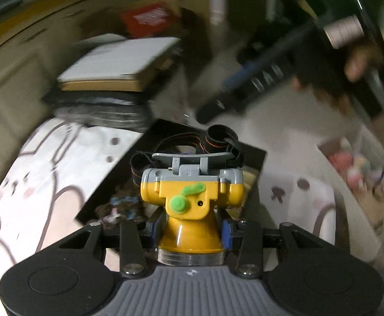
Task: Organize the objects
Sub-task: 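Lower the headlamp into the box and open the left gripper while the right releases the card box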
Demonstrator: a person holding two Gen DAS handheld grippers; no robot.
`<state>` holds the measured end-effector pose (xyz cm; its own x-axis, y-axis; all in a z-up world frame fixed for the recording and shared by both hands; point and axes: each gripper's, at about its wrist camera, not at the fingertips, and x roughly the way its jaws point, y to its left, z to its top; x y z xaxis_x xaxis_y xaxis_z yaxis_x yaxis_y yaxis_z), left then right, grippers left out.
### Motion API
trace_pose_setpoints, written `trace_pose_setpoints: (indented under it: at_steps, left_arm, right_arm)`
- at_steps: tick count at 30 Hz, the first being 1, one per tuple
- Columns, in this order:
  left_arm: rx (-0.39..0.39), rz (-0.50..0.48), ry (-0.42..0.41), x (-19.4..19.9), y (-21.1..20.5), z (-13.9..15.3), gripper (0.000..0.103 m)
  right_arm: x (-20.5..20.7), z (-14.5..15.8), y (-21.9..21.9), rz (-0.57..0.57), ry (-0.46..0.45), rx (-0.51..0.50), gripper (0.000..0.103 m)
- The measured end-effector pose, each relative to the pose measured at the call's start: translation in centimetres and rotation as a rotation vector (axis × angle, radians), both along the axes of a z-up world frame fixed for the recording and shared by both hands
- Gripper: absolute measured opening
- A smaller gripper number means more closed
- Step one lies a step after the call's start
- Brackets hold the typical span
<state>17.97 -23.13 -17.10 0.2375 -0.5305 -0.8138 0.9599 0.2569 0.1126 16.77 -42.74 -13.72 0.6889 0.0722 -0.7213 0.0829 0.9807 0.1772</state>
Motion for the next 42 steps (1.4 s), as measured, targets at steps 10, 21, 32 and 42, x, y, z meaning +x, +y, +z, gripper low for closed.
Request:
trace_pose_setpoints:
  at_steps: [10,21,32,42]
  left_arm:
    - [0.100,-0.297,-0.037,0.2,-5.0,-3.6,0.043]
    - [0.059,-0.341,0.032,1.7,-7.2,-6.0,0.045]
    - [-0.009,-0.233,0.126,3.1,-4.4,-4.6,0.065]
    - [0.010,-0.106,0.209,3.8,-2.1,-5.2,0.065]
  right_arm:
    - [0.0,-0.4,-1.1,-0.017,0.010,0.008,0.078]
    - [0.3,-1.5,-1.1,-0.007,0.061,0.046,0.066]
    - [-0.2,-1.6,-0.2,0.003,0.066,0.054,0.066]
    - [-0.8,-0.9,0.6,0.003,0.071,0.046,0.066]
